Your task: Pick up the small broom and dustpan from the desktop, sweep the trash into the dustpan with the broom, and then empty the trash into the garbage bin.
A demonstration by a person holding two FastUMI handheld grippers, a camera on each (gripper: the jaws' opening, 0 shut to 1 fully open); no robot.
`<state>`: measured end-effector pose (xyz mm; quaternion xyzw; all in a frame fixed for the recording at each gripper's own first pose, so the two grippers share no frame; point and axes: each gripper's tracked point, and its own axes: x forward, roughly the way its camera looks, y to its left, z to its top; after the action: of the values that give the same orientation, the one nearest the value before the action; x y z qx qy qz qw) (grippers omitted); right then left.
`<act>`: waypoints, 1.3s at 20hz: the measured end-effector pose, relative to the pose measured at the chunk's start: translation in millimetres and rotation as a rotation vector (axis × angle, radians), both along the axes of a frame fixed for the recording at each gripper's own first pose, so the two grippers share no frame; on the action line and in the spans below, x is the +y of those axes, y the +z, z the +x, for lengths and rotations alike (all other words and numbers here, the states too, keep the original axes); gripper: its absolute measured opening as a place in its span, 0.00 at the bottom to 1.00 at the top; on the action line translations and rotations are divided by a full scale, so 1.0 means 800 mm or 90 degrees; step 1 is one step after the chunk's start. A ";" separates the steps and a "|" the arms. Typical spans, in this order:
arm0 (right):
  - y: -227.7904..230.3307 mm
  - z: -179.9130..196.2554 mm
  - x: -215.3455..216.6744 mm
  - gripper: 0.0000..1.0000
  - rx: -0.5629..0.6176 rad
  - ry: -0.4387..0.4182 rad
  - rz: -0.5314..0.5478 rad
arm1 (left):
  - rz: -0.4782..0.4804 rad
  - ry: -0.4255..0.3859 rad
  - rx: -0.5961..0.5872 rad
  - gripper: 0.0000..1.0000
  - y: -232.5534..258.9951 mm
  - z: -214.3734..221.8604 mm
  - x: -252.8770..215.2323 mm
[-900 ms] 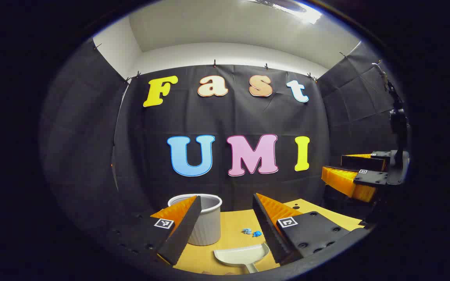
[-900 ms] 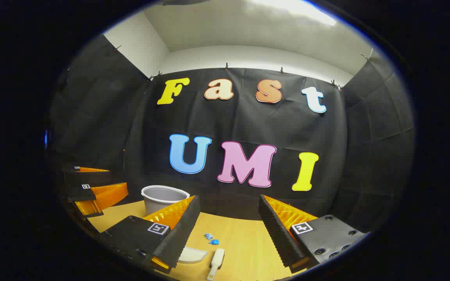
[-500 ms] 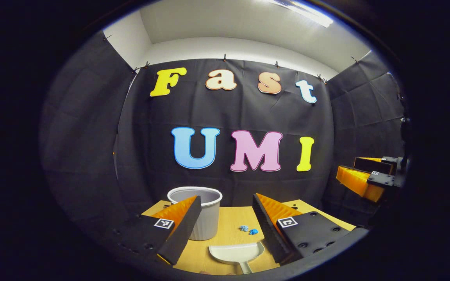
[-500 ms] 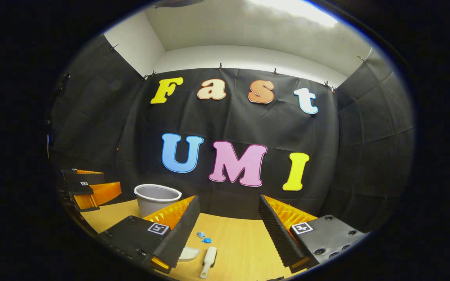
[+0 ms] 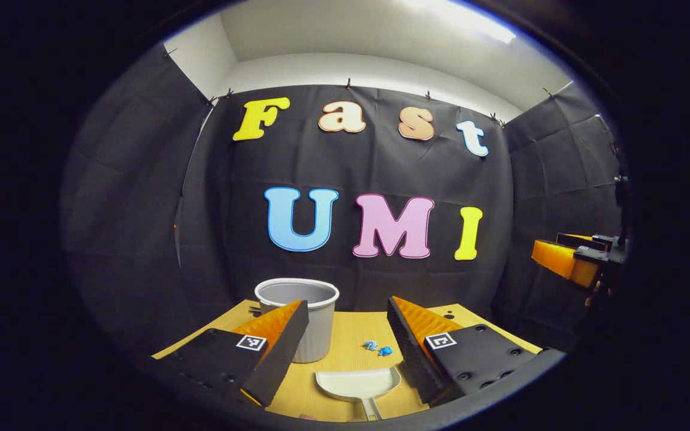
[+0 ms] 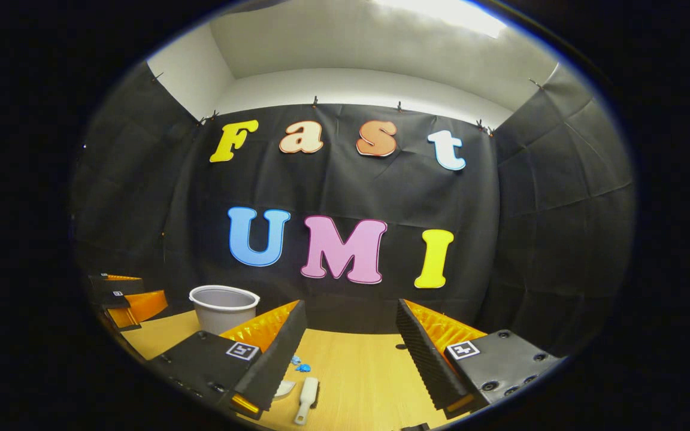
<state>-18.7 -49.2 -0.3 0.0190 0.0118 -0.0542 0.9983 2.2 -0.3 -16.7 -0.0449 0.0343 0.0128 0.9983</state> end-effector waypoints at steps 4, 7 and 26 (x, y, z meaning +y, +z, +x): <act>-0.010 0.013 0.025 0.97 0.011 0.040 -0.010 | 0.009 -0.030 -0.004 0.79 0.005 0.001 -0.011; 0.002 0.023 0.027 0.97 -0.003 0.046 0.014 | 0.014 -0.046 0.001 0.79 0.000 0.003 -0.015; -0.016 0.066 0.003 0.88 0.015 0.008 0.072 | -0.017 -0.011 -0.043 0.78 0.023 0.039 -0.022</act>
<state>34.0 -46.6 -13.0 0.0743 0.0265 -0.0472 0.9958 33.5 -18.1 1.5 -0.0584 0.0011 0.0021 0.9983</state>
